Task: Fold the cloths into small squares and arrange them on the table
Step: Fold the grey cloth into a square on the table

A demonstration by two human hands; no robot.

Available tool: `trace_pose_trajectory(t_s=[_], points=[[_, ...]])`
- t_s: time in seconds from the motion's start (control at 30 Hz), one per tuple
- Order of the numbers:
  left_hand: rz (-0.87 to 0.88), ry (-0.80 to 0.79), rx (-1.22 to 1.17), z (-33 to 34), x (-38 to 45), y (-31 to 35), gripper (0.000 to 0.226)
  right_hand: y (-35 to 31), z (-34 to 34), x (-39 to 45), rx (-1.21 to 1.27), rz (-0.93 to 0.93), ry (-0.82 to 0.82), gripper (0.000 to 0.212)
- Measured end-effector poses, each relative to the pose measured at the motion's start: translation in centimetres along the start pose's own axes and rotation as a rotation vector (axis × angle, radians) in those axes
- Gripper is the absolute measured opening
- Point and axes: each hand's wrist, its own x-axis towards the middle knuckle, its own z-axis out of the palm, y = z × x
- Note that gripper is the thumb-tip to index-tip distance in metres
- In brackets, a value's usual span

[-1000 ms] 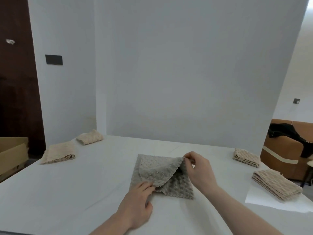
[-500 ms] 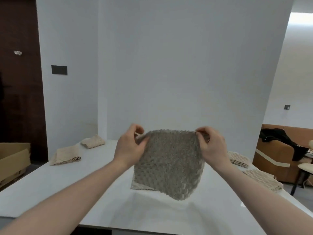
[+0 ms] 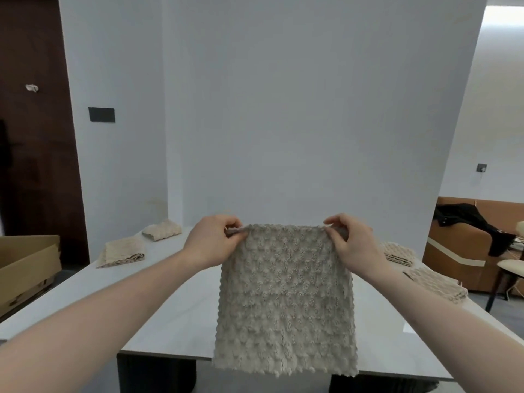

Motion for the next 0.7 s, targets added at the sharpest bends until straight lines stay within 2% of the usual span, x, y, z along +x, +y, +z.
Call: trace_pose_trajectory(t_s=[0.13,0.3,0.4,0.5,0.7], points=[[-0.078,-0.094,0.145,2.7,-0.4,-1.1,0.024,2.1,2.3,-1.1,-0.088,0.097,-0.147,0.017],[-0.233,-0.178,0.127,6.1,0.1,-2.6,0.025,4.7,5.1,-2.1,-0.127,0.179,-0.231,0.02],[-0.296,-0.169,0.125,7.9,0.4,-3.4,0.03,6.1,6.6,-2.1,-0.141,0.212,-0.246,0.014],[-0.334,-0.157,0.133,9.1,0.9,-3.9,0.018,7.2,7.8,-1.9,-0.154,0.24,-0.241,0.009],[-0.392,-0.119,0.095,10.5,2.1,-5.2,0.017,8.5,9.4,-1.1,-0.143,0.29,-0.208,0.011]])
